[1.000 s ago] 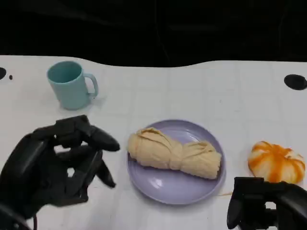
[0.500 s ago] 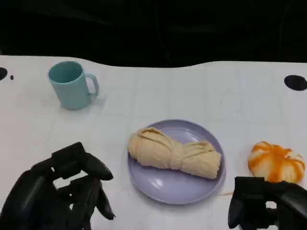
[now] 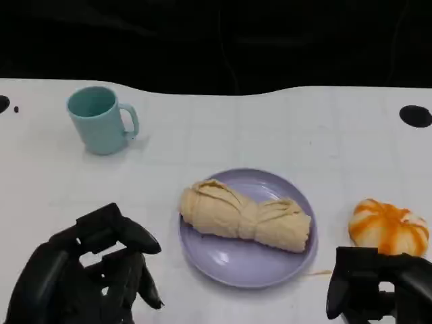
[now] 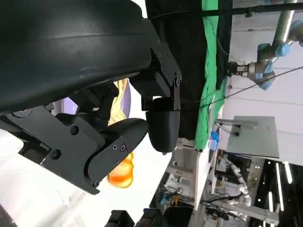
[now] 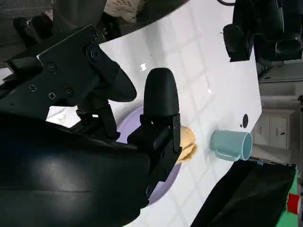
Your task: Grasp the towel on the left side of the plate with the left hand and place it into the plate.
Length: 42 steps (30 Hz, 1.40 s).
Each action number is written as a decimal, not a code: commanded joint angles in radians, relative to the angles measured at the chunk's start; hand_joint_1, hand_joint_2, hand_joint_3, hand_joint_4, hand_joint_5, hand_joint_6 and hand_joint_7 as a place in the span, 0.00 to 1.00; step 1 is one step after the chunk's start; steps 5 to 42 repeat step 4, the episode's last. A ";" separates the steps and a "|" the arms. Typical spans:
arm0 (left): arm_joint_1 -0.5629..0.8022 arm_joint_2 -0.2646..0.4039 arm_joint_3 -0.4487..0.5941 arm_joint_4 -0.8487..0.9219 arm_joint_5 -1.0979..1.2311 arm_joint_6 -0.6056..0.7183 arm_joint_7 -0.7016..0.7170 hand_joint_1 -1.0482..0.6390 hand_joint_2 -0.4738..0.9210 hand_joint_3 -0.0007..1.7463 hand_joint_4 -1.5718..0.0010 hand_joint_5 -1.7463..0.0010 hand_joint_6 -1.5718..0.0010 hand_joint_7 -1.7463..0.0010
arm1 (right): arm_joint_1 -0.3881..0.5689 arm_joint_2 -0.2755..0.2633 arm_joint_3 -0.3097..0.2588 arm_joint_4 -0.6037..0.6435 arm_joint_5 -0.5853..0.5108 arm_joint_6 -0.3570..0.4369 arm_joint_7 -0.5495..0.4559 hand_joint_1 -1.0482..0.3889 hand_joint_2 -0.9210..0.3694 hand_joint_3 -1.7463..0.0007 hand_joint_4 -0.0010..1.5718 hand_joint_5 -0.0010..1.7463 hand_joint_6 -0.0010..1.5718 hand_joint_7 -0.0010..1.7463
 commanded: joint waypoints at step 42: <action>0.001 0.009 -0.004 0.013 0.011 -0.031 0.002 0.54 0.71 0.68 0.44 0.07 0.48 0.19 | 0.002 -0.010 -0.013 -0.006 0.017 0.014 0.003 0.72 0.29 0.29 0.44 1.00 0.39 0.87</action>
